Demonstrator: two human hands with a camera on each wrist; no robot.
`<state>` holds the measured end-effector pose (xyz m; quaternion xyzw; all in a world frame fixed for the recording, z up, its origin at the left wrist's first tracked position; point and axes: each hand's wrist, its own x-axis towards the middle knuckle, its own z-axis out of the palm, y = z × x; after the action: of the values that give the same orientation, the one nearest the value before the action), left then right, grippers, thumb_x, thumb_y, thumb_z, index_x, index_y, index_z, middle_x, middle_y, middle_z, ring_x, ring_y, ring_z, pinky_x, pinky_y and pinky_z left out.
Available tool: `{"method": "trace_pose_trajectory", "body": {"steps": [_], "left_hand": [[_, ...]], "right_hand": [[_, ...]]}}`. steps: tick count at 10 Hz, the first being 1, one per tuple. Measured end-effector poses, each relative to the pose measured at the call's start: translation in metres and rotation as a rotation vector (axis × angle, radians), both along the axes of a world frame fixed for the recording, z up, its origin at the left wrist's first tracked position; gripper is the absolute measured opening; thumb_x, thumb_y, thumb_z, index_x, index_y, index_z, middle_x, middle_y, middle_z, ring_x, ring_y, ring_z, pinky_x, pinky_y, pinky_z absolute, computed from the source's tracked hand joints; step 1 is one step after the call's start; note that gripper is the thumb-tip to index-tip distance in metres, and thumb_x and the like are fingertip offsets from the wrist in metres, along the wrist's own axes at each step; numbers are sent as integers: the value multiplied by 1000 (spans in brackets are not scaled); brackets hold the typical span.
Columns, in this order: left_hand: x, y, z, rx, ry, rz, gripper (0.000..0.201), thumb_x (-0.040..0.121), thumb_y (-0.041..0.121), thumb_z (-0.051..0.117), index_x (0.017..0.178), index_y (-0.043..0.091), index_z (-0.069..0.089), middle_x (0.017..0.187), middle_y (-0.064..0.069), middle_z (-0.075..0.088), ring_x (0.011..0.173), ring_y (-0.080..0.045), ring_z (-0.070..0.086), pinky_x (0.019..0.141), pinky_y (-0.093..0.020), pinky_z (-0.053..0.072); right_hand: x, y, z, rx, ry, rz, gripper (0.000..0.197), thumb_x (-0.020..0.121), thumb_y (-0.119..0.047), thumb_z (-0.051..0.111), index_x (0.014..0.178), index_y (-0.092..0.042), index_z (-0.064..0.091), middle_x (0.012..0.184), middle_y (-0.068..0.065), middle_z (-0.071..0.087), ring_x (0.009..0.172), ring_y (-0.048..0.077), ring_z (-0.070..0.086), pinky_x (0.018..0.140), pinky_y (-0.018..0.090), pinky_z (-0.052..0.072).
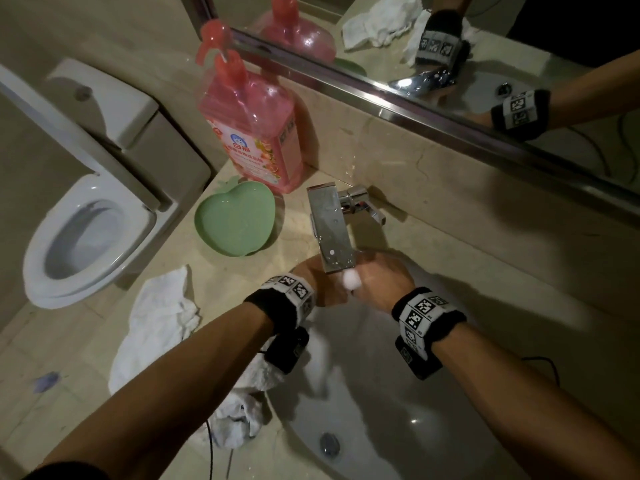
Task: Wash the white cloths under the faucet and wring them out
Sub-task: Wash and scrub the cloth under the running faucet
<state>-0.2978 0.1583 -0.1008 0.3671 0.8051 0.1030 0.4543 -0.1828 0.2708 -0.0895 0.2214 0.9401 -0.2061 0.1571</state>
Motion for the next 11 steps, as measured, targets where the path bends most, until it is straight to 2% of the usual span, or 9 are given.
{"method": "trace_pose_trajectory", "body": {"steps": [2, 4, 5, 6, 7, 8, 9, 10, 11], "left_hand": [[-5, -14, 14, 136, -181, 131, 67, 78, 32, 81, 134, 7, 52, 129, -11, 62, 118, -26, 59, 99, -30, 47], [-1, -24, 25, 290, -206, 158, 58, 78, 4, 75, 133, 10, 56, 124, -5, 65, 110, -20, 62, 95, -24, 47], [-2, -32, 25, 308, -245, 265, 58, 75, 2, 77, 128, 10, 56, 119, -7, 67, 108, -24, 64, 97, -38, 51], [-2, -41, 19, 316, -168, 342, 48, 72, 12, 81, 110, 16, 52, 100, 3, 64, 92, -18, 61, 73, -25, 51], [-1, -46, 14, 326, -166, 452, 49, 70, 14, 85, 105, 16, 52, 106, -2, 66, 96, -20, 62, 81, -30, 53], [2, -47, 10, 333, -181, 544, 47, 66, 15, 89, 95, 17, 52, 110, -6, 69, 100, -22, 65, 90, -40, 55], [6, -44, 9, 330, -144, 561, 49, 63, 27, 91, 91, 21, 52, 104, -1, 71, 95, -19, 67, 87, -41, 58], [8, -42, 10, 372, -100, 583, 54, 56, 33, 94, 90, 21, 54, 94, 4, 71, 87, -18, 68, 81, -42, 59], [6, -36, 10, 453, -151, 547, 64, 55, 27, 94, 104, 19, 54, 100, 0, 71, 92, -23, 68, 84, -45, 57]], "right_hand": [[8, 1, 17, -214, 151, 179, 39, 83, 4, 65, 114, -18, 66, 125, 7, 64, 108, 26, 65, 86, 27, 49], [8, -15, 16, -156, 206, -20, 56, 80, -9, 78, 130, -3, 53, 130, 15, 49, 107, 31, 59, 91, 34, 49], [7, -23, 11, -82, 255, -50, 43, 79, -18, 82, 116, -3, 68, 136, 11, 45, 114, 24, 52, 103, 35, 46], [8, -32, 10, -140, 327, -111, 41, 81, -21, 82, 119, -11, 72, 132, 7, 47, 117, 19, 49, 111, 29, 38], [9, -32, 13, -361, 396, -190, 40, 82, -16, 81, 121, -11, 72, 125, 2, 43, 113, 20, 57, 107, 31, 46], [12, -30, 12, -415, 441, -228, 32, 84, -14, 81, 115, -11, 75, 119, 3, 56, 103, 21, 66, 91, 21, 54], [17, -27, 9, -360, 516, -319, 27, 81, -12, 81, 108, -12, 77, 98, -5, 61, 85, 14, 66, 69, 0, 42], [23, -20, 6, -435, 519, -401, 29, 78, -13, 81, 107, -18, 76, 87, -8, 68, 71, -3, 63, 63, 4, 43], [27, -12, 4, -512, 406, -472, 22, 82, -21, 74, 104, -22, 71, 84, -12, 68, 72, -1, 60, 66, 20, 46]]}}
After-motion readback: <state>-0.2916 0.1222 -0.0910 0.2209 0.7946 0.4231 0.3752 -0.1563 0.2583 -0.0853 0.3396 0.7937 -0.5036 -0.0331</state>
